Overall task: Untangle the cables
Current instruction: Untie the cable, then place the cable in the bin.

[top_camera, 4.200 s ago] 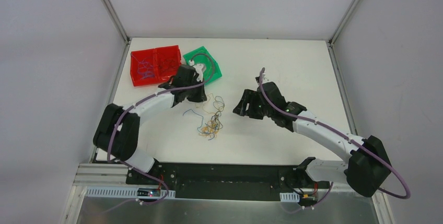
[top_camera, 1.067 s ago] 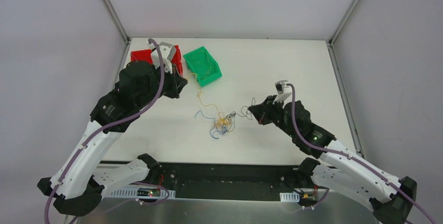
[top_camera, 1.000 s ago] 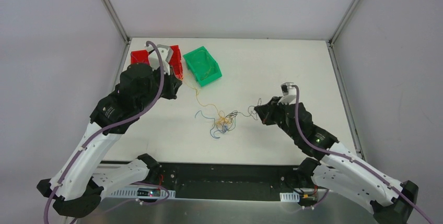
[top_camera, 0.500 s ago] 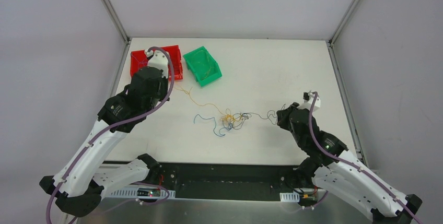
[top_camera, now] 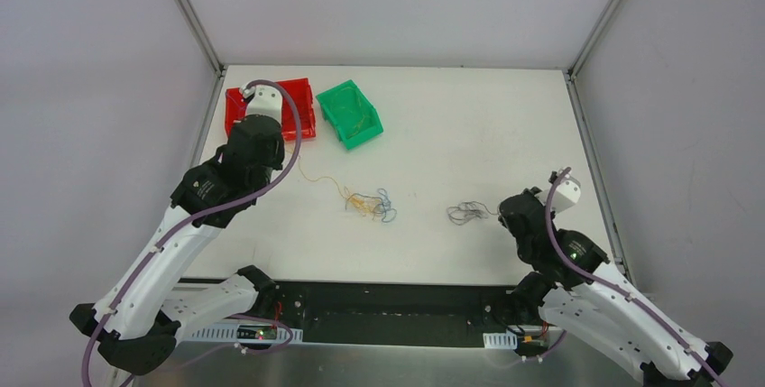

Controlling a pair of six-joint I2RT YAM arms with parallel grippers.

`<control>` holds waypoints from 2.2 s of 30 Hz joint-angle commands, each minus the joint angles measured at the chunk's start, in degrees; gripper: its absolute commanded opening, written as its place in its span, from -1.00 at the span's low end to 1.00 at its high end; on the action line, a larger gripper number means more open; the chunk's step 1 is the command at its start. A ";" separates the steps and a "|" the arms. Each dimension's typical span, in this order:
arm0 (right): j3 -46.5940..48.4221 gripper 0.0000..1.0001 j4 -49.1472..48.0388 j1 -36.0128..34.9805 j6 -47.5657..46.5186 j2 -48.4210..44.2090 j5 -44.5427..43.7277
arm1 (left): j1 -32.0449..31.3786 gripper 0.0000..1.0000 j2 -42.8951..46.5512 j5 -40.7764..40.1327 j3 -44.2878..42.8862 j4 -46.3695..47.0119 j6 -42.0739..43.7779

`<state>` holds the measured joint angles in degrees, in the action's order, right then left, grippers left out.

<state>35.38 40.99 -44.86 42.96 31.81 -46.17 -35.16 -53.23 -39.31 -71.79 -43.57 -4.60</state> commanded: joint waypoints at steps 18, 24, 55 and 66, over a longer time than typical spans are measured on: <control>3.11 -1.00 -20.03 0.17 -11.96 4.90 29.39 | 0.44 -1.00 4.24 21.23 10.60 7.78 -5.95; 16.33 -1.00 -22.62 0.37 -18.61 19.27 31.16 | 0.42 -1.00 4.72 18.30 14.52 8.65 -8.63; 99.47 -1.00 -53.47 5.12 -9.98 102.30 62.33 | 0.46 -1.00 17.41 0.74 24.78 5.05 -23.49; 105.85 -1.00 -64.85 4.02 -5.54 114.31 58.06 | 0.44 -1.00 18.43 -1.77 24.77 4.99 -21.52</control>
<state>138.96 -15.25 -40.01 35.29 144.92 13.74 -35.14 -34.98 -38.41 -45.76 -38.46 -27.81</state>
